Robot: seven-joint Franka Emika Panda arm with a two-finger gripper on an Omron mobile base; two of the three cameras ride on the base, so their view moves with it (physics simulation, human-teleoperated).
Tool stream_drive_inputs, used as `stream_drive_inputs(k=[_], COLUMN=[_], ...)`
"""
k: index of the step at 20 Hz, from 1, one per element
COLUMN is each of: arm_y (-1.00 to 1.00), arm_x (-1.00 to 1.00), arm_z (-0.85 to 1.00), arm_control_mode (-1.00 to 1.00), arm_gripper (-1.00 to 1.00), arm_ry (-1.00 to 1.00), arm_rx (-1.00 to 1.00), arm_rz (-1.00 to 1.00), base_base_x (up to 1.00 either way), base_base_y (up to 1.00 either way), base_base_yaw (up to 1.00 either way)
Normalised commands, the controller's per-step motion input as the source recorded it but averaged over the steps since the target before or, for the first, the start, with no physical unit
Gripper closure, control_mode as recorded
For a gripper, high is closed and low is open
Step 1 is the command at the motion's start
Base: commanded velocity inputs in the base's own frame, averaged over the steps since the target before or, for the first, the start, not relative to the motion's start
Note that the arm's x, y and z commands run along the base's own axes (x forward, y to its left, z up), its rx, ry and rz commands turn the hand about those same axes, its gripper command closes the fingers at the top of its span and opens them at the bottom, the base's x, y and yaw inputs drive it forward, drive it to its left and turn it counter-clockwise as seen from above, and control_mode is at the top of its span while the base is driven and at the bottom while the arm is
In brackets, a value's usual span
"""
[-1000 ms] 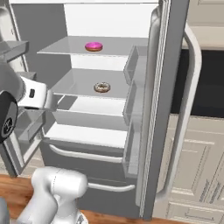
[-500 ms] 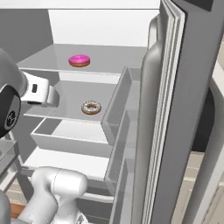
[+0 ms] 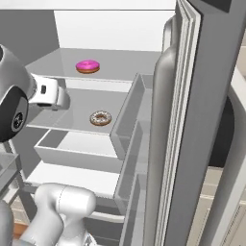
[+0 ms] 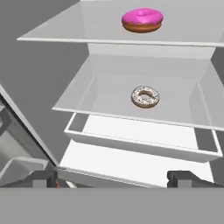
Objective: Take the donuts from the fridge and place them on the empty tray on the dining counter.
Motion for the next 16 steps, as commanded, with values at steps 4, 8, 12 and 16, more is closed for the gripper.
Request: stream_drive_inputs(k=[4,8,12,16], arm_y=[-0.12,-0.26,-0.33,-0.28], arm_x=[0.82,0.59,0.44,0.26], arm_z=[-0.02,-0.38,-0.56,-0.66], arm_control_mode=[-1.00,-1.00,-1.00,-1.00], arm_gripper=[-1.00,-1.00,-1.00,-1.00], arm_ry=[-0.02,-0.02,-0.03,-0.05], arm_rx=[-0.08,-0.01,0.00,0.00], arm_rz=[0.00,0.00,0.00,-0.02], base_base_x=[0.00,0.00,0.00,0.00], base_base_y=[0.00,0.00,0.00,0.00], base_base_yaw=[0.00,0.00,0.00,0.00])
